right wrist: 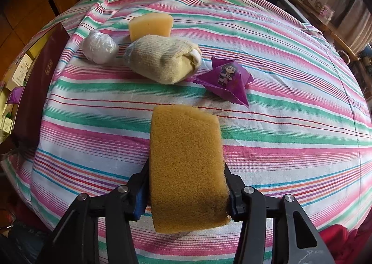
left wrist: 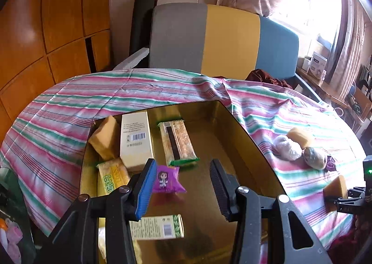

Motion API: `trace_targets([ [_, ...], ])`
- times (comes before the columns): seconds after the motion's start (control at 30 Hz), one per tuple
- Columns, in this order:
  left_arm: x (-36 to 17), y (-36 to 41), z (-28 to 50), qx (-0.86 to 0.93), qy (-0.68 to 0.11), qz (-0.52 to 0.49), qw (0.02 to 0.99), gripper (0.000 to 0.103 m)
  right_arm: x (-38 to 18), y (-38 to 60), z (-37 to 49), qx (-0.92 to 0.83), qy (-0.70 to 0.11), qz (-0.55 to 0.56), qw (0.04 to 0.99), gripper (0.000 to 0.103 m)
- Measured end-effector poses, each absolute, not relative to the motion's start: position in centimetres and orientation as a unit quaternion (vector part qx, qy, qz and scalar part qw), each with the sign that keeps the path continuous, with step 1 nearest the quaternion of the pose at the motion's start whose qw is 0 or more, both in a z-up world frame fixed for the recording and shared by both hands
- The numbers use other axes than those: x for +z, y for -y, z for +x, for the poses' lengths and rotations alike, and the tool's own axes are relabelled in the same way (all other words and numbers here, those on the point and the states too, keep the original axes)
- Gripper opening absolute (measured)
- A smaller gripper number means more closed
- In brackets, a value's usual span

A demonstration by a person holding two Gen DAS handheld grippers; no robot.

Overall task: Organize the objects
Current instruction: 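Carry the yellow sponge into the gold tray and open the right gripper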

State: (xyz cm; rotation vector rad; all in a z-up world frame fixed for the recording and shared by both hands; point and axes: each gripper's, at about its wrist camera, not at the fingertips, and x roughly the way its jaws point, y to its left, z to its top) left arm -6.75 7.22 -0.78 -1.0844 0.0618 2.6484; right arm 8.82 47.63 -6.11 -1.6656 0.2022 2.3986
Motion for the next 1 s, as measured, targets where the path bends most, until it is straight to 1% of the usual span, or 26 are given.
trace_targets([
  [0.27,-1.5,-5.7,-5.8,0.912,-0.014,-0.385,0.137,0.048,-5.8,-46.5,8.8,0.816,-0.107,-0.563,0.076,0.050],
  [0.4,-1.8,-5.0,-5.6,0.911,-0.007,-0.391,0.134,0.048,-4.1,-44.3,9.0,0.825,-0.119,-0.549,0.056,0.050],
  [0.7,-2.6,-3.6,-5.5,0.906,0.009,-0.403,0.132,0.048,1.5,-38.3,6.9,0.860,-0.104,-0.500,-0.016,0.050],
  [0.77,-2.6,-3.0,-5.5,0.906,0.018,-0.403,0.131,0.048,2.6,-35.7,5.4,0.865,-0.098,-0.491,-0.049,0.050],
  [1.0,-2.3,1.3,-5.5,0.909,0.049,-0.402,0.095,0.048,3.5,-29.3,1.9,0.865,-0.069,-0.484,-0.111,0.051],
])
